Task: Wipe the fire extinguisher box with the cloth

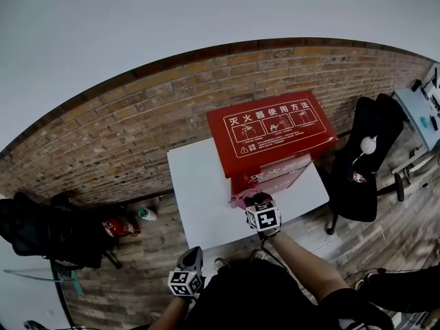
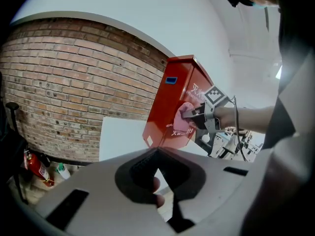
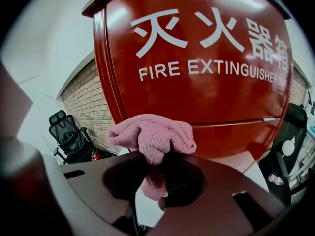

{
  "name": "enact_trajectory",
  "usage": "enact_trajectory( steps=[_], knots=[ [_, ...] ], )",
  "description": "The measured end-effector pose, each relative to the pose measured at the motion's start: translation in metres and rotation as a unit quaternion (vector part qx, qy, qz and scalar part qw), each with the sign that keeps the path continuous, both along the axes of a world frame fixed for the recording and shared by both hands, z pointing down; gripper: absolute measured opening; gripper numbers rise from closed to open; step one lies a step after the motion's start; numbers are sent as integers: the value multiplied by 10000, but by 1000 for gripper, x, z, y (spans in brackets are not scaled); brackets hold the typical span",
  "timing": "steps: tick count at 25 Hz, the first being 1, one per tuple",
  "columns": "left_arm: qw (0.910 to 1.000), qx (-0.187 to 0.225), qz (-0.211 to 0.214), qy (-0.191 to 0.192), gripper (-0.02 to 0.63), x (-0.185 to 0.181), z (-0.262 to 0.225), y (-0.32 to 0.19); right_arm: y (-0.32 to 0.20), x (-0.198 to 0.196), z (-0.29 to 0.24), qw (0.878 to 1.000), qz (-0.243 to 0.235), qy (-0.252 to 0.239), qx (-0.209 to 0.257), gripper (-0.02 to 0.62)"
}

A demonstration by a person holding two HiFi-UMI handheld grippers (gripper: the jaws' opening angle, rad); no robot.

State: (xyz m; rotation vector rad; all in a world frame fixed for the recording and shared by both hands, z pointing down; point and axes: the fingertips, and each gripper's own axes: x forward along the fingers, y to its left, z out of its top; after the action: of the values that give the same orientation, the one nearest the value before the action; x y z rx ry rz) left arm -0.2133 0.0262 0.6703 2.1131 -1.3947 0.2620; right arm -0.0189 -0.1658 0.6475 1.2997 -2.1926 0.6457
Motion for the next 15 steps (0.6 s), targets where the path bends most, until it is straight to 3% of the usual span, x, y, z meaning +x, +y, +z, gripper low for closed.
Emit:
enact_trajectory(
  steps=[9, 15],
  knots=[
    [10000, 72, -13, 8, 17, 8, 0, -1, 2, -2, -30, 9997, -75, -93, 219, 95],
    [10000, 76, -20, 13, 17, 14, 1, -2, 1, 0, -64, 9975, -195, 92, 674, 95]
  ],
)
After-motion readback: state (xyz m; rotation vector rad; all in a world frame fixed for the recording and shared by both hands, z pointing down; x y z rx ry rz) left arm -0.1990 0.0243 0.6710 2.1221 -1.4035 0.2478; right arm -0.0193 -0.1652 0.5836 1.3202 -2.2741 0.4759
